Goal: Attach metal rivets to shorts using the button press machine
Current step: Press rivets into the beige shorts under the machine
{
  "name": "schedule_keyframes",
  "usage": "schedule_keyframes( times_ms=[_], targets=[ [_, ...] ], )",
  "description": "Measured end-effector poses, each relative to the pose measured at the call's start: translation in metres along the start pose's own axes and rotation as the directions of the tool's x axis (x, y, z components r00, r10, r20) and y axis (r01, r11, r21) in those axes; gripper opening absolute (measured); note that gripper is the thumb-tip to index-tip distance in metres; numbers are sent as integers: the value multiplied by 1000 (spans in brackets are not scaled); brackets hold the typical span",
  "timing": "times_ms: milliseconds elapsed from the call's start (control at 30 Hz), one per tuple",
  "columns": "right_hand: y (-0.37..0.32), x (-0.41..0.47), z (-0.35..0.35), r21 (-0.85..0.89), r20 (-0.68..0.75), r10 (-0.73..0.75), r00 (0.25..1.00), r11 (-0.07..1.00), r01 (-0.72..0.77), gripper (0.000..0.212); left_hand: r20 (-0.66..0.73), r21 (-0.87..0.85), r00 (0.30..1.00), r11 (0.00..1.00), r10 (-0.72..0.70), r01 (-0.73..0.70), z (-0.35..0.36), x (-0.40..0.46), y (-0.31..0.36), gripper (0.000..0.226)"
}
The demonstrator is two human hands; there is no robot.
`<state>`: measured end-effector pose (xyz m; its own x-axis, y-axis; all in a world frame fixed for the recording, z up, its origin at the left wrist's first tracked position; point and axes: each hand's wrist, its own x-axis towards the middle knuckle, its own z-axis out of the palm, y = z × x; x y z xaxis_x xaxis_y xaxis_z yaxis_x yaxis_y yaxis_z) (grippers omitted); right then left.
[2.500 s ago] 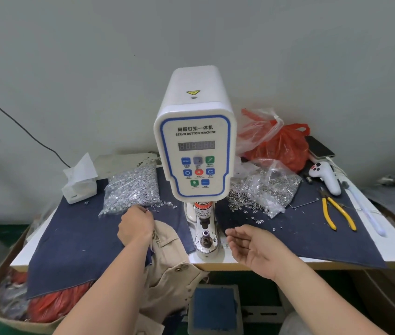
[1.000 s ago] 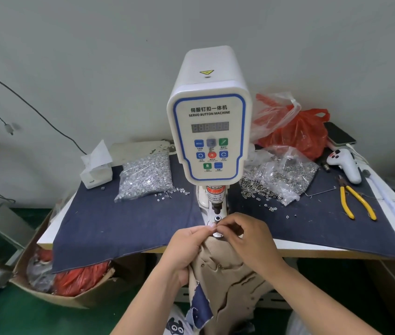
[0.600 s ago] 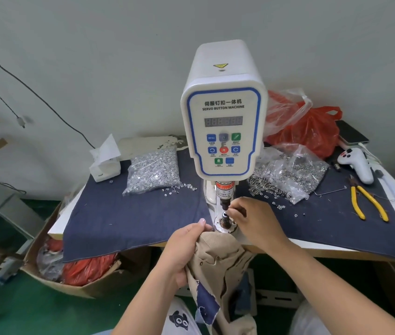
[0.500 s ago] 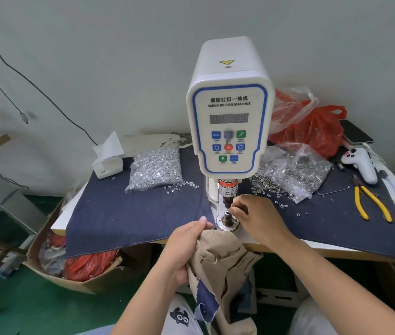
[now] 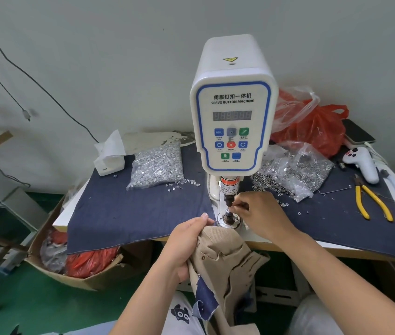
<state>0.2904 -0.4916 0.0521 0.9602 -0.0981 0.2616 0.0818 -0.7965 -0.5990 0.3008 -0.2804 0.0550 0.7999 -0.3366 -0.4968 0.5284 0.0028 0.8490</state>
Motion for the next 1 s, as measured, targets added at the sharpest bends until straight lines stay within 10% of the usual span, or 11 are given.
schedule_keyframes(
  times_ms=[500, 600, 800, 900, 1000],
  targets=[
    [5, -8, 2, 82, -48, 65, 997, 995, -61, 9, 13, -17, 999, 999, 30, -30, 3, 0, 3, 30],
    [4, -31, -7, 318, -110, 114, 987, 945, -74, 20, 30, -76, 999, 997, 24, -21, 4, -1, 4, 29],
    [-2, -78, -12, 425, 347, -52, 936, 899, -107, 51, 135, -254, 991, 965, -24, 58, 8, 3, 4, 36],
    [2, -77, -17, 448, 323, -37, 946, 886, -118, 42, 48, 36, 970, 970, 237, -239, 10, 7, -2, 34],
    [5, -72, -27, 535, 349, -13, 937, 823, -188, 58, 341, 414, 776, 656, 531, -631, -5, 7, -5, 12]
  ],
)
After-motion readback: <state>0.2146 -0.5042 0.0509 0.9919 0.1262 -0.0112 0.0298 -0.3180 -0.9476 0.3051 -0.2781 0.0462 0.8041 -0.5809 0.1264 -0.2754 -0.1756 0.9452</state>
